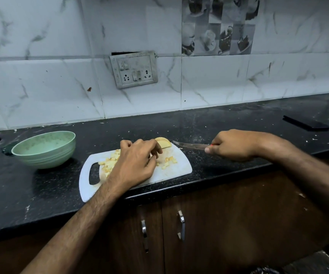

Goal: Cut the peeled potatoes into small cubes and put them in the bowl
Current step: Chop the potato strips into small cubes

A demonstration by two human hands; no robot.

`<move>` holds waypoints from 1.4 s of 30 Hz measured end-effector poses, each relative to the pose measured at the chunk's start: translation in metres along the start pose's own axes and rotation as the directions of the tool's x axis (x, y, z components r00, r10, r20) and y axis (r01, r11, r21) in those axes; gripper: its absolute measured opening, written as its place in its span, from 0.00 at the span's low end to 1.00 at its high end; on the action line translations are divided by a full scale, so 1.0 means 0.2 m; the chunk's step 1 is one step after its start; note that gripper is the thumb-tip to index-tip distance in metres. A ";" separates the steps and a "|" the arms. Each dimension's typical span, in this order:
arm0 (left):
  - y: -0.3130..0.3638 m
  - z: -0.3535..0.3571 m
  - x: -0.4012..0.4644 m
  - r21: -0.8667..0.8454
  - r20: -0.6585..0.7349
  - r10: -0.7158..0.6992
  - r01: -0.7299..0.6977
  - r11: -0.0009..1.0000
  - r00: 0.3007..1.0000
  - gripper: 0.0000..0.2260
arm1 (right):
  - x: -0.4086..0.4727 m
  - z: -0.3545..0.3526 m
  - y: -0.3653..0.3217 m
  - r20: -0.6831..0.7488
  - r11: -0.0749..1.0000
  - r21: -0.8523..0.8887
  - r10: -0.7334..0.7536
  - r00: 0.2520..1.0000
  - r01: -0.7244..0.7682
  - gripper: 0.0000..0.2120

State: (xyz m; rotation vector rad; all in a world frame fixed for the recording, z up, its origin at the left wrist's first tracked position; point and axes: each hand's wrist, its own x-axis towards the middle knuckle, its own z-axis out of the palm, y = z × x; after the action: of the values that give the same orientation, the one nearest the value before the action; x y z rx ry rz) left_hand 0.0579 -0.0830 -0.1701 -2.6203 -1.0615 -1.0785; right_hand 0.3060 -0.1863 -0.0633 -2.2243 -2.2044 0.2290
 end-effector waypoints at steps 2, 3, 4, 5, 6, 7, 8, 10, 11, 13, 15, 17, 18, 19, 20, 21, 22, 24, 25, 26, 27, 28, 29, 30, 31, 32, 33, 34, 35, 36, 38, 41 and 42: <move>0.00 0.00 0.02 0.049 0.002 0.044 -0.044 0.998 0.999 0.06 | 0.09 0.05 0.02 -0.053 0.997 0.082 0.011 0.999 -0.007 0.21; 0.01 0.00 0.04 0.073 0.044 0.069 -0.072 0.995 0.997 0.08 | 0.13 0.08 0.02 -0.088 0.991 0.132 0.026 0.996 -0.014 0.20; 0.02 0.02 0.06 0.089 0.119 0.092 -0.103 0.991 0.989 0.11 | 0.17 0.12 0.02 -0.133 0.985 0.172 0.048 0.990 -0.024 0.19; 0.03 0.03 0.08 0.102 0.205 0.110 -0.133 0.986 0.973 0.13 | 0.22 0.17 0.00 -0.182 0.980 0.197 0.074 0.980 -0.038 0.19; 0.05 0.05 0.10 0.120 0.276 0.121 -0.159 0.980 0.954 0.15 | 0.26 0.21 -0.03 -0.229 0.976 0.214 0.099 0.968 -0.049 0.18; 0.07 0.08 0.12 0.140 0.321 0.125 -0.178 0.974 0.939 0.16 | 0.30 0.26 -0.06 -0.269 0.973 0.224 0.119 0.956 -0.058 0.18; 0.08 0.10 0.13 0.159 0.336 0.129 -0.191 0.969 0.933 0.16 | 0.34 0.30 -0.10 -0.298 0.972 0.223 0.133 0.945 -0.066 0.19; 0.08 0.12 0.14 0.186 0.311 0.153 -0.217 0.958 0.938 0.14 | 0.40 0.38 -0.15 -0.357 0.981 0.176 0.138 0.924 -0.078 0.20; 0.08 0.13 0.14 0.197 0.288 0.176 -0.238 0.951 0.941 0.14 | 0.43 0.41 -0.16 -0.394 0.987 0.137 0.131 0.910 -0.083 0.20; 0.06 0.12 0.13 0.227 0.255 0.232 -0.291 0.930 0.939 0.13 | 0.45 0.45 -0.16 -0.457 0.993 0.078 0.116 0.882 -0.090 0.18; 0.04 0.11 0.13 0.271 0.226 0.272 -0.329 0.905 0.935 0.12 | 0.45 0.48 -0.16 -0.493 0.995 0.044 0.101 0.864 -0.091 0.17; 0.01 0.09 0.12 0.309 0.201 0.278 -0.331 0.892 0.939 0.11 | 0.45 0.50 -0.15 -0.513 0.996 0.015 0.082 0.855 -0.086 0.17; 0.00 0.08 0.11 0.317 0.194 0.266 -0.317 0.894 0.944 0.11 | 0.45 0.50 -0.15 -0.519 0.997 0.006 0.073 0.851 -0.082 0.16; -0.02 0.06 0.10 0.319 0.179 0.256 -0.303 0.898 0.950 0.11 | 0.45 0.51 -0.15 -0.526 0.997 0.000 0.066 0.848 -0.077 0.16; -0.04 0.05 0.10 0.314 0.161 0.243 -0.283 0.906 0.957 0.11 | 0.46 0.51 -0.15 -0.534 0.997 -0.004 0.059 0.843 -0.073 0.16; -0.05 0.03 0.10 0.304 0.153 0.222 -0.260 0.916 0.963 0.10 | 0.46 0.51 -0.15 -0.543 0.997 -0.007 0.055 0.838 -0.070 0.16; -0.05 0.02 0.09 0.288 0.153 0.202 -0.239 0.927 0.967 0.09 | 0.46 0.52 -0.15 -0.547 0.997 -0.005 0.057 0.835 -0.072 0.16; -0.06 -0.01 0.10 0.227 0.155 0.148 -0.181 0.957 0.977 0.07 | 0.45 0.52 -0.15 -0.554 0.997 0.005 0.064 0.830 -0.074 0.17; -0.05 -0.01 0.11 0.169 0.154 0.099 -0.125 0.978 0.983 0.08 | 0.45 0.53 -0.15 -0.557 0.997 0.008 0.068 0.827 -0.076 0.16; -0.05 -0.01 0.12 0.109 0.127 0.051 -0.065 0.992 0.991 0.10 | 0.45 0.53 -0.15 -0.563 0.997 0.012 0.068 0.823 -0.075 0.16; -0.06 -0.01 0.14 0.058 0.085 0.007 -0.012 0.998 0.996 0.12 | 0.45 0.53 -0.15 -0.571 0.997 0.015 0.068 0.818 -0.072 0.16; -0.07 0.00 0.17 0.032 0.047 -0.031 0.030 0.999 0.998 0.13 | 0.45 0.53 -0.15 -0.580 0.997 0.017 0.068 0.812 -0.071 0.16; -0.07 0.00 0.20 0.042 0.036 -0.064 0.062 0.997 0.997 0.12 | 0.45 0.53 -0.15 -0.584 0.997 0.019 0.067 0.809 -0.069 0.16; -0.09 0.02 0.23 0.084 0.050 -0.089 0.085 0.993 0.995 0.10 | 0.45 0.53 -0.15 -0.586 0.997 0.020 0.067 0.808 -0.068 0.16; -0.10 0.03 0.26 0.138 0.082 -0.103 0.091 0.986 0.991 0.09 | 0.45 0.53 -0.14 -0.587 0.998 0.022 0.067 0.807 -0.067 0.16; -0.11 0.04 0.28 0.189 0.125 -0.107 0.083 0.979 0.986 0.09 | 0.45 0.53 -0.14 -0.586 0.997 0.025 0.069 0.808 -0.066 0.16; -0.12 0.04 0.30 0.227 0.167 -0.108 0.068 0.972 0.980 0.10 | 0.45 0.53 -0.14 -0.585 0.997 0.028 0.069 0.808 -0.065 0.16; -0.12 0.05 0.33 0.256 0.197 -0.100 0.047 0.966 0.975 0.10 | 0.45 0.53 -0.14 -0.586 0.997 0.029 0.070 0.807 -0.065 0.16; -0.12 0.06 0.34 0.278 0.221 -0.093 0.028 0.960 0.971 0.09 | 0.45 0.53 -0.14 -0.587 0.997 0.030 0.071 0.807 -0.066 0.16; -0.11 0.06 0.36 0.298 0.232 -0.085 0.013 0.955 0.969 0.08 | 0.45 0.53 -0.14 -0.589 0.997 0.031 0.071 0.805 -0.065 0.16; -0.10 0.06 0.38 0.336 0.237 -0.081 -0.003 0.942 0.968 0.07 | 0.45 0.53 -0.14 -0.590 0.997 0.030 0.072 0.804 -0.067 0.16; -0.08 0.07 0.39 0.372 0.227 -0.070 -0.020 0.928 0.971 0.05 | 0.45 0.53 -0.15 -0.590 0.997 0.027 0.070 0.804 -0.068 0.16; -0.08 0.08 0.39 0.374 0.222 -0.066 -0.022 0.927 0.973 0.05 | 0.45 0.53 -0.15 -0.591 0.997 0.027 0.069 0.804 -0.066 0.16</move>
State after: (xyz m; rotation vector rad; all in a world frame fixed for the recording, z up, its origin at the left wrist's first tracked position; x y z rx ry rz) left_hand 0.0958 -0.0213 -0.1329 -2.4601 -1.2048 -0.5110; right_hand 0.2660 -0.1076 -0.1736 -1.9940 -1.7748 -0.4138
